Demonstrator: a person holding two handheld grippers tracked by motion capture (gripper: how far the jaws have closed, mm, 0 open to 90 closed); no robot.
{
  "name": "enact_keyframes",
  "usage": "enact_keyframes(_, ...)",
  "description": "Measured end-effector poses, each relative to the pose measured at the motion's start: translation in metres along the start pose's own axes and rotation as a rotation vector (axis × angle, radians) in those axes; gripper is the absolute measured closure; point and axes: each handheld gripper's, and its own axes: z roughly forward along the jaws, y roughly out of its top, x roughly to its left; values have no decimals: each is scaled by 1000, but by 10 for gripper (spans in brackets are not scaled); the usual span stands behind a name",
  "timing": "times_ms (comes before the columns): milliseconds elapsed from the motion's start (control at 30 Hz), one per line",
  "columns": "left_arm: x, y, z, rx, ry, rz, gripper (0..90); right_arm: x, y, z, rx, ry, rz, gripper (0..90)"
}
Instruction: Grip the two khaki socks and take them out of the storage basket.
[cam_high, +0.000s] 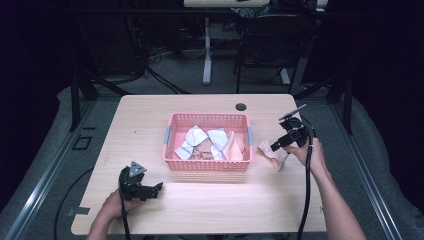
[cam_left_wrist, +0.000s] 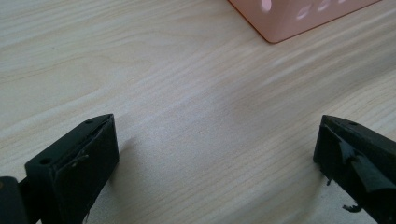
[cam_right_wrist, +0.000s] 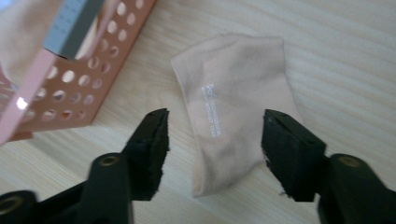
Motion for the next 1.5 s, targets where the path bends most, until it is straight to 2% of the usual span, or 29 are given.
enact_keyframes(167, 0, 0, 0, 0, 0, 0, 1, 7, 2, -17, -57, 18, -2, 256)
enact_keyframes(333, 0, 0, 0, -1, 0, 1, 1, 17, 4, -31, -89, 42, -25, 158)
enact_keyframes(433, 0, 0, 0, -1, 0, 1, 1, 23, 6, -36, -111, 31, -28, 140)
enact_keyframes(533, 0, 0, 0, -1, 0, 1, 1, 29, 9, -41, -128, 45, -32, 129)
enact_keyframes(733, 0, 0, 0, -1, 1, 0, 1, 47, 17, -49, -135, 60, -80, 82)
enact_keyframes(833, 0, 0, 0, -1, 0, 1, 1, 59, 24, -52, -161, 63, -105, 72)
enact_keyframes(867, 0, 0, 0, -1, 1, 1, 1, 59, 24, -52, -161, 63, -105, 72)
enact_keyframes(900, 0, 0, 0, -1, 0, 1, 1, 70, 31, -55, -154, 61, -137, 62)
enact_keyframes(967, 0, 0, 0, 0, 0, 1, 1, 78, 36, -56, -152, 57, -162, 54)
enact_keyframes(1033, 0, 0, 0, -1, 0, 0, 1, 84, 39, -56, -151, 62, -167, 52)
enact_keyframes(1067, 0, 0, 0, -1, 1, 1, 1, 94, 45, -57, -150, 63, -191, 49)
enact_keyframes(1200, 0, 0, 0, -1, 0, 1, 1, 109, 55, -55, -137, 76, -223, 49)
enact_keyframes(1333, 0, 0, 0, 0, 0, 1, 1, 121, 62, -50, -126, 85, -247, 50)
enact_keyframes(1400, 0, 0, 0, 0, 0, 1, 1, 133, 68, -43, -102, 93, -266, 51)
enact_keyframes(1500, 0, 0, 0, -1, 0, 1, 1, 140, 74, -34, -75, 97, -284, 52)
